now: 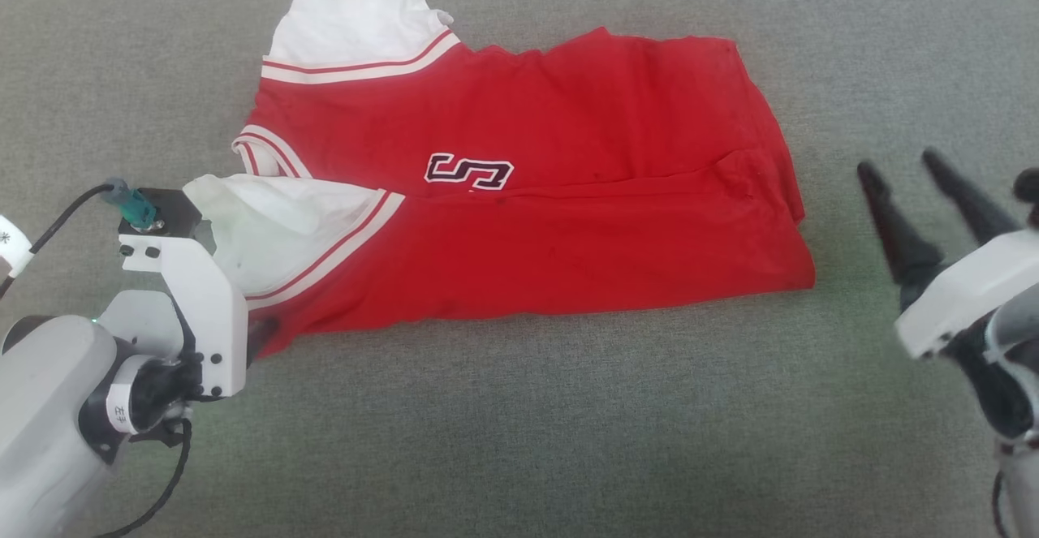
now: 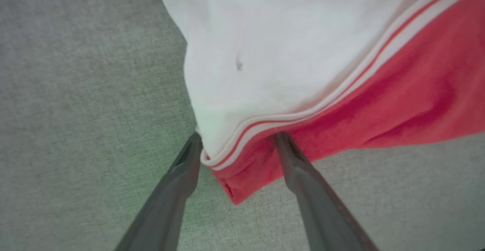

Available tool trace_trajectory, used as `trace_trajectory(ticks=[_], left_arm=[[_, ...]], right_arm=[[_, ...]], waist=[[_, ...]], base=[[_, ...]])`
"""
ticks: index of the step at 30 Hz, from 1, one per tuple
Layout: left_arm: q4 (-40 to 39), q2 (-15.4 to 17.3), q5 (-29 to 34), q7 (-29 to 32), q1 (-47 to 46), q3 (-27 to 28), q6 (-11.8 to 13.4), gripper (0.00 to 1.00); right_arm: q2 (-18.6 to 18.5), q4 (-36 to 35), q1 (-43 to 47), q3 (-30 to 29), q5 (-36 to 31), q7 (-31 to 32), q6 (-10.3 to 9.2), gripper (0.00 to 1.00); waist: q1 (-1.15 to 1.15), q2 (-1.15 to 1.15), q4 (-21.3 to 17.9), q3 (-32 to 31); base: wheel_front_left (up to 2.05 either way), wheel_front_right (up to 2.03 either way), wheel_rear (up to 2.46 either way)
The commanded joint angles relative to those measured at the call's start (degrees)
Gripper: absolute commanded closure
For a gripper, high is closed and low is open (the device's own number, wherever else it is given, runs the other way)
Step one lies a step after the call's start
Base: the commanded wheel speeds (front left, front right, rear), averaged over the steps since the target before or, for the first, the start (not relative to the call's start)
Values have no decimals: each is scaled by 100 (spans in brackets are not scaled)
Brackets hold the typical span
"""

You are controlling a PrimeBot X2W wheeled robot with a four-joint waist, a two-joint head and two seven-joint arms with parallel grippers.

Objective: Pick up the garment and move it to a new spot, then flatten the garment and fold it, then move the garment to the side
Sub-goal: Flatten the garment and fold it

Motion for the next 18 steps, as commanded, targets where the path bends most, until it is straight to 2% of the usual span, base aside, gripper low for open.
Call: trace_trajectory(ticks=[1, 3, 6, 13, 18], left_arm=[[205, -89, -21, 40, 55, -130, -115, 100], [263, -108, -26, 50, 50, -156, -149, 100], [394, -225, 6, -84, -18, -167, -335, 100], [536, -527, 79, -181, -222, -255, -498, 100], [598, -709, 142, -245, -343, -315, -592, 100]], right_arm=[[103, -90, 159, 27, 48, 305, -1, 0], [117, -98, 191, 27, 76, 475, -1, 0], [175, 40, 222, 45, 303, 1225, -1, 0], [227, 557, -130, 91, 540, 2468, -1, 0], [218, 926, -451, 283, 431, 3161, -1, 0]], waist=[[0, 0, -2, 2], [0, 0, 0, 1], [0, 0, 67, 8], [0, 0, 284, 40], [0, 0, 447, 91]], base=[[0, 0, 0], [0, 0, 0], [0, 0, 0], [0, 0, 0], [0, 0, 0]])
